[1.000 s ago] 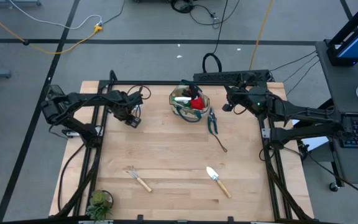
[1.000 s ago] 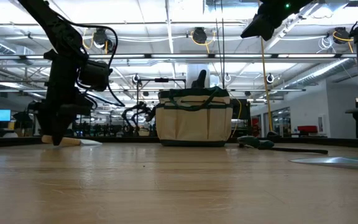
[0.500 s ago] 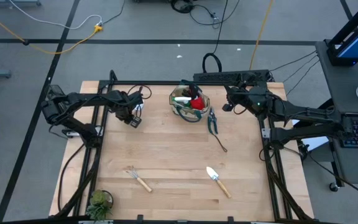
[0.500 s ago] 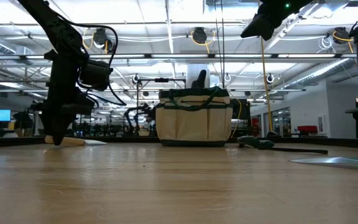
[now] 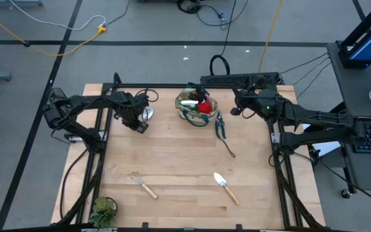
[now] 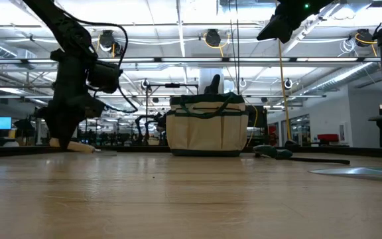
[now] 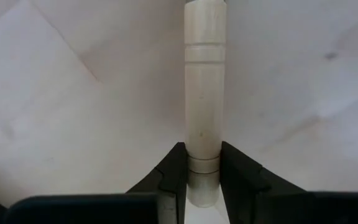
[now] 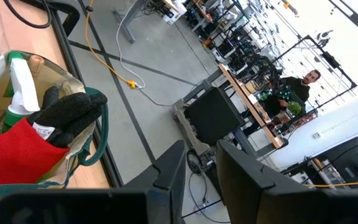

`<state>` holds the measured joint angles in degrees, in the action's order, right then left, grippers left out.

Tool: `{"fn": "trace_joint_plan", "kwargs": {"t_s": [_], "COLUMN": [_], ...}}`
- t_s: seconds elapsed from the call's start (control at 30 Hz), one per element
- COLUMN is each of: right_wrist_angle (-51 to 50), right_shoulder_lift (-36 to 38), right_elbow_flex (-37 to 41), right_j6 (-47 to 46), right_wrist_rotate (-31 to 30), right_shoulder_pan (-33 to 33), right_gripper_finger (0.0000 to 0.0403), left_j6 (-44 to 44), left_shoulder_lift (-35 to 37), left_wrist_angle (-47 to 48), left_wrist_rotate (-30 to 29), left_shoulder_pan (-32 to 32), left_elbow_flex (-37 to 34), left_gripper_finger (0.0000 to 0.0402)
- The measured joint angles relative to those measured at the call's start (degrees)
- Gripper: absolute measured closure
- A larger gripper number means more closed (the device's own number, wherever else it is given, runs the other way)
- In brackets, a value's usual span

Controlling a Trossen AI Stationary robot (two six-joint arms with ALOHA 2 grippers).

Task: Pick & Place Garden tools in Gardening bag
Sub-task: Put the top brown trowel into the green gardening bag

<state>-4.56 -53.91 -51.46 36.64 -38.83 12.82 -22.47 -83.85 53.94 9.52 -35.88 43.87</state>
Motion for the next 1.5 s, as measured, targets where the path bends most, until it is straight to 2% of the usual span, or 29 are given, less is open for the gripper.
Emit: {"fn": "trace_joint_plan", "kwargs": {"t_s": [0.27,0.53,0.77,1.07,1.5], "right_wrist_angle": [0.01,0.57,10.34,22.75,31.09], "right_shoulder_lift": [0.00,0.00,-0.51,-5.24,-13.70], "right_elbow_flex": [0.00,0.00,0.02,0.02,-0.59], "right_j6": [0.00,0.56,4.05,6.51,9.56], "right_wrist_rotate": [0.04,0.18,10.17,17.72,21.42], "right_shoulder_pan": [0.00,0.00,-0.02,-0.02,-0.13], "right_gripper_finger": [0.0323,0.0323,0.0323,0.0323,0.0323], "left_j6": [2.76,0.29,-4.27,-10.88,-20.34], "left_shoulder_lift": [3.12,9.27,14.15,17.62,17.59], "left_wrist_angle": [6.09,13.61,16.67,16.53,15.16], "left_wrist_rotate": [3.84,6.10,9.43,13.22,14.67], "left_shoulder_pan": [0.02,0.04,0.04,2.53,9.38], "left_elbow_flex": [7.65,14.06,17.87,22.96,32.97], "left_gripper_finger": [0.0331,0.0331,0.0331,0.0331,0.0331]}}
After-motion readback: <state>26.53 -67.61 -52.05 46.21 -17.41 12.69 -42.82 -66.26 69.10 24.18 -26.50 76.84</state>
